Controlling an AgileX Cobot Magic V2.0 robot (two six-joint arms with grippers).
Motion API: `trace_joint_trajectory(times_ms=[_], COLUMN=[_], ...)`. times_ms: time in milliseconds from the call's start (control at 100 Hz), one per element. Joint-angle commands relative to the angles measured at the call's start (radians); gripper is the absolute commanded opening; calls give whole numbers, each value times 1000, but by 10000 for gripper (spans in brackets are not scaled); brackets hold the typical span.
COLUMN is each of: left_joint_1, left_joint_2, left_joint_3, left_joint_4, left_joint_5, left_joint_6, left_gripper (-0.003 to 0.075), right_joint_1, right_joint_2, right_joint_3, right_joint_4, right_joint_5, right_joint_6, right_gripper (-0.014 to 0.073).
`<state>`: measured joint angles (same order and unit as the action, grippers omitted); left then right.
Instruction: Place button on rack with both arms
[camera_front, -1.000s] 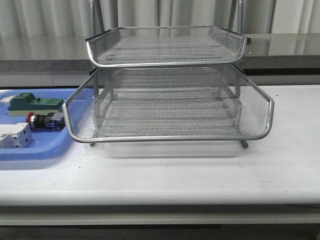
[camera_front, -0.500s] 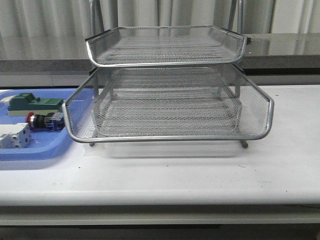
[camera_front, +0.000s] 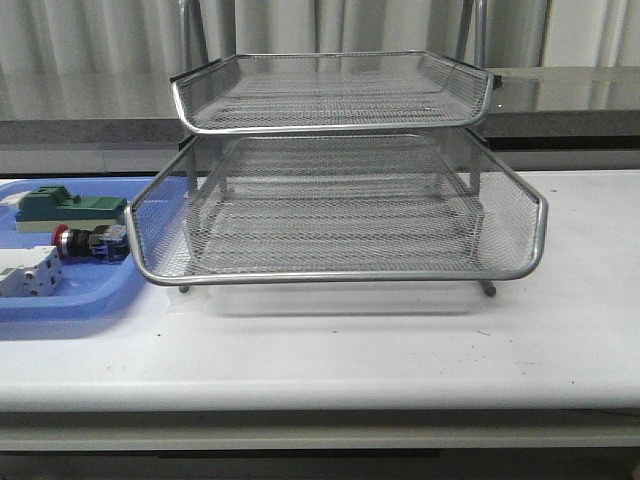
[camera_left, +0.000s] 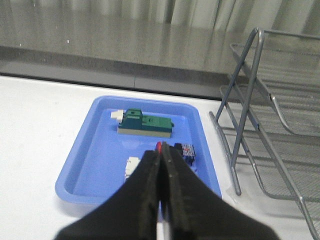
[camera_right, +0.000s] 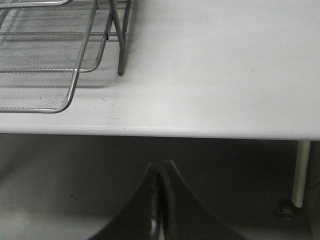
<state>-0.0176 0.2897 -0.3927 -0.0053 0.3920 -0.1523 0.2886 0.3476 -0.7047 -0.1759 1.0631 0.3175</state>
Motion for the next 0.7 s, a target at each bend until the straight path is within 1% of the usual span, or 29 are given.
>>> trace_joint_trajectory(times_ms=[0,120,380,530,690], left_joint_1=[0,0,0,0,0], left_joint_2=[125,299,655,844,992], left_joint_3=[-135,-294,-549,-646,-721], left_joint_4=[-2,16,16,16,16], left_joint_5=[30,126,279,304,309], left_joint_6=[-2,11,133,201,274], left_gripper=[-20,-20,-20,-20,-19], right_joint_1=[-5,-5,-5,-5,-5], right_joint_2=[10,10,10,10,10], right_joint_3=[-32,-32,-32,-32,-32], right_joint_4=[-24,-24,-24,-24,-24], right_joint_5=[-60,-60,-60,-60,-60], right_joint_6=[-4,-4,-4,-4,-4], right_gripper=[-69,-69,-69,-69,-69])
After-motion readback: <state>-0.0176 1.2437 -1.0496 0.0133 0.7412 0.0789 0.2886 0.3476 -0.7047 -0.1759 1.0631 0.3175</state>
